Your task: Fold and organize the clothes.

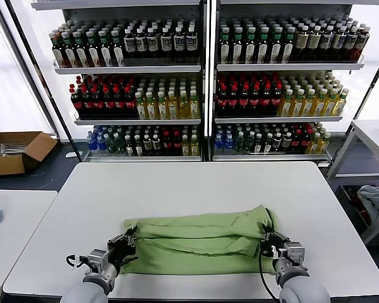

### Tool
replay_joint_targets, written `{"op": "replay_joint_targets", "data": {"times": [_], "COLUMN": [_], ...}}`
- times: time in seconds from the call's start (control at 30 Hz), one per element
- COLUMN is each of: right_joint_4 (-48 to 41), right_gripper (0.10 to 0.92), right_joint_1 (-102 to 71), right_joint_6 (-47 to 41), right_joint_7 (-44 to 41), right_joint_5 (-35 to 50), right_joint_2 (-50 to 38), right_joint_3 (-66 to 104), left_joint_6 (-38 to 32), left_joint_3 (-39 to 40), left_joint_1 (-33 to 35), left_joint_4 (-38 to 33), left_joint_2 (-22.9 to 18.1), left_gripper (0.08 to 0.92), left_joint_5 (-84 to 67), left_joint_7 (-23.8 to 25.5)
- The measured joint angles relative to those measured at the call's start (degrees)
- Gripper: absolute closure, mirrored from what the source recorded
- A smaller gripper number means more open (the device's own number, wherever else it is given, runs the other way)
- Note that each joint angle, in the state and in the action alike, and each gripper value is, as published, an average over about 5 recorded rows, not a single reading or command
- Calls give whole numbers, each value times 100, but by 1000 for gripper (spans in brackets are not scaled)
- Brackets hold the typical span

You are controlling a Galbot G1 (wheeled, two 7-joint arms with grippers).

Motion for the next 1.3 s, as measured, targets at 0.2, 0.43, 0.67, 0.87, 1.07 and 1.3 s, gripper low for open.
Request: {"op": "replay_joint_targets", "data": {"times": [0.2,0.43,0.67,0.87,1.07,1.3], "right_joint_4": [-198,-340,-118,424,823,1125], "right_gripper": [915,775,575,402,241,203], "right_joint_1": [5,-45,-228,-328,-341,-270], "right_joint_6": [62,136,246,312,362,346], "right_joint_7": [30,84,72,78,130,167], "right_joint_5": [-122,-245,-187,-88,-16,106], "right_joint_2": [33,88,65,95,96,-18], "right_joint_3": [-32,-24,47,55,47,104], "left_joint_6": [-12,43,94,167,264,444], "left_joint_3": [16,-22,-104,-215,-315,-348], "left_joint_1": [59,101,162,173,209,260], "left_joint_4": [-43,-209,-454,-613,-632,-661], "left_joint_2": [-48,-68,-113,-233,-366,-451], "left_gripper": [893,700,483,310,187,177], "left_joint_5": [94,144,178,189,147,-74], "left_joint_7": [8,-22,-77,-179,-314,-503]}}
